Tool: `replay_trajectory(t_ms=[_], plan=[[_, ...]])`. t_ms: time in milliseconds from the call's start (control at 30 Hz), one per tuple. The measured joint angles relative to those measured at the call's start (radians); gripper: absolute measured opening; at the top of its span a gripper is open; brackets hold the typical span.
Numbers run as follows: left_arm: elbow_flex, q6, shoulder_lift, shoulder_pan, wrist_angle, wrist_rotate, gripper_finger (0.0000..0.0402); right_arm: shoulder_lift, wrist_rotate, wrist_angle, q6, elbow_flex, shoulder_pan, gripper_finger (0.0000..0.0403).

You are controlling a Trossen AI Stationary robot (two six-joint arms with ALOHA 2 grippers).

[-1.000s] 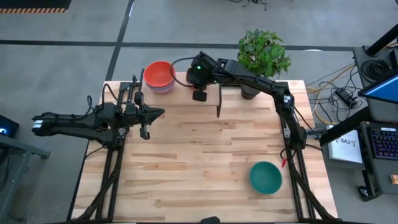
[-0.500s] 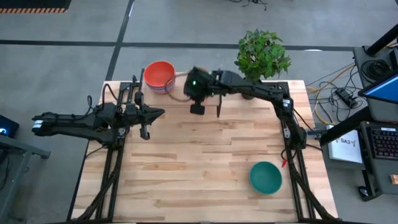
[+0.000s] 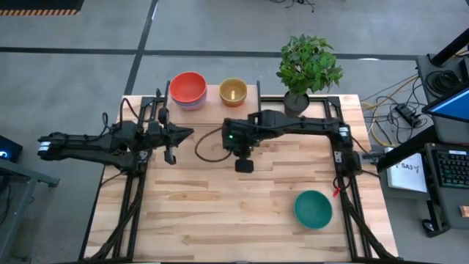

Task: Place and stack bowls onto a shelf
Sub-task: Stack the big green bowl on top of the big orange bowl on the shelf

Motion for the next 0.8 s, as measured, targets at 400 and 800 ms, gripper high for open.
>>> replay_trajectory(t_ms=[400,800], plan=[[0.001,-0.024,0.006,0.0,-0.001,0.001,0.0,-0.381,0.036,0.318,0.474,-0.576,0.217,0.0009],[0.002,-0.055,0.023,0.0,0.01,0.002,0.0,-0.482,-0.076,0.297,0.964,-0.687,0.295,0.0028]])
